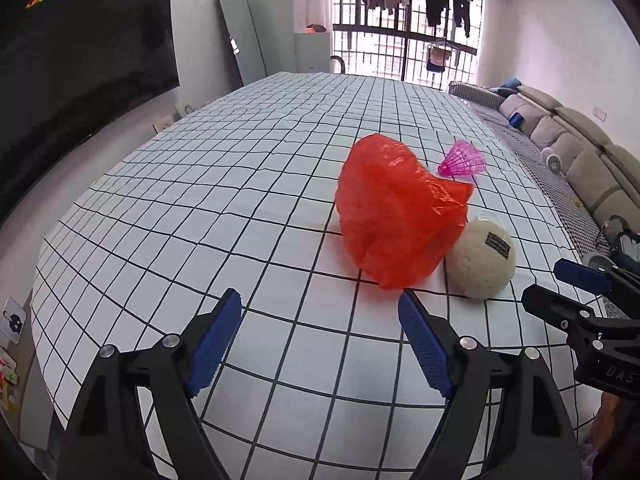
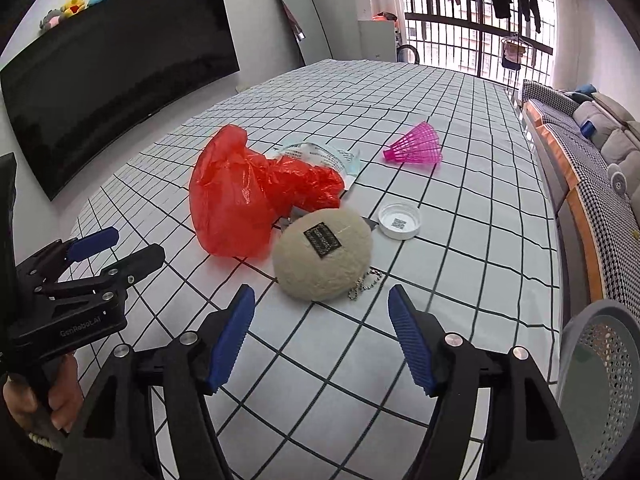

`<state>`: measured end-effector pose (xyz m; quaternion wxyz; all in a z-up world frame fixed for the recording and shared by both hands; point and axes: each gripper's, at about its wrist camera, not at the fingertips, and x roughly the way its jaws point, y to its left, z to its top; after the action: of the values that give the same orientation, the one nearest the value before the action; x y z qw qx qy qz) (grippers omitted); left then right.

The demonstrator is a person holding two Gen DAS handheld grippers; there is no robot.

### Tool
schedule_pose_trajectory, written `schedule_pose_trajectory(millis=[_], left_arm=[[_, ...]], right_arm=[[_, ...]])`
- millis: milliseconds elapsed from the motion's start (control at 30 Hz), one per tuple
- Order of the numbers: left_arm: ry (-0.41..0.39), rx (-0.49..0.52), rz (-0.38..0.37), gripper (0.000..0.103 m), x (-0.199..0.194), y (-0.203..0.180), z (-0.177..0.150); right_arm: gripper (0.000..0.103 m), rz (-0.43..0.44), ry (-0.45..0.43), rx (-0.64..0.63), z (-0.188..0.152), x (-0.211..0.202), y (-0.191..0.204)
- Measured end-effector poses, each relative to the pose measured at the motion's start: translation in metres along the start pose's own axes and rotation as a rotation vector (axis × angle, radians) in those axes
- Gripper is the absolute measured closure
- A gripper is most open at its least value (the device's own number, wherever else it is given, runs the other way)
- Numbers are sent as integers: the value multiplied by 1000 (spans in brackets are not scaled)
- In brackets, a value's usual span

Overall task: Collect trash
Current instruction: 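Grasp the beige fuzzy ball with the right tool while the left tool approaches the red bag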

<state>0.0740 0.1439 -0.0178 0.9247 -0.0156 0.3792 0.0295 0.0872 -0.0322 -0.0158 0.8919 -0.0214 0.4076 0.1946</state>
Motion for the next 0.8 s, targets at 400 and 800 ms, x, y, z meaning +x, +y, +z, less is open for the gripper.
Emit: schedule_pose_trajectory(millis=[400,800], left_arm=[[24,-50,6,23,15,19,-2],[33,-47,-11,22,19,13,-2]], right_arm=[[25,-22,54,2,20,42,3],[25,-75,63,-7,28,62,4]])
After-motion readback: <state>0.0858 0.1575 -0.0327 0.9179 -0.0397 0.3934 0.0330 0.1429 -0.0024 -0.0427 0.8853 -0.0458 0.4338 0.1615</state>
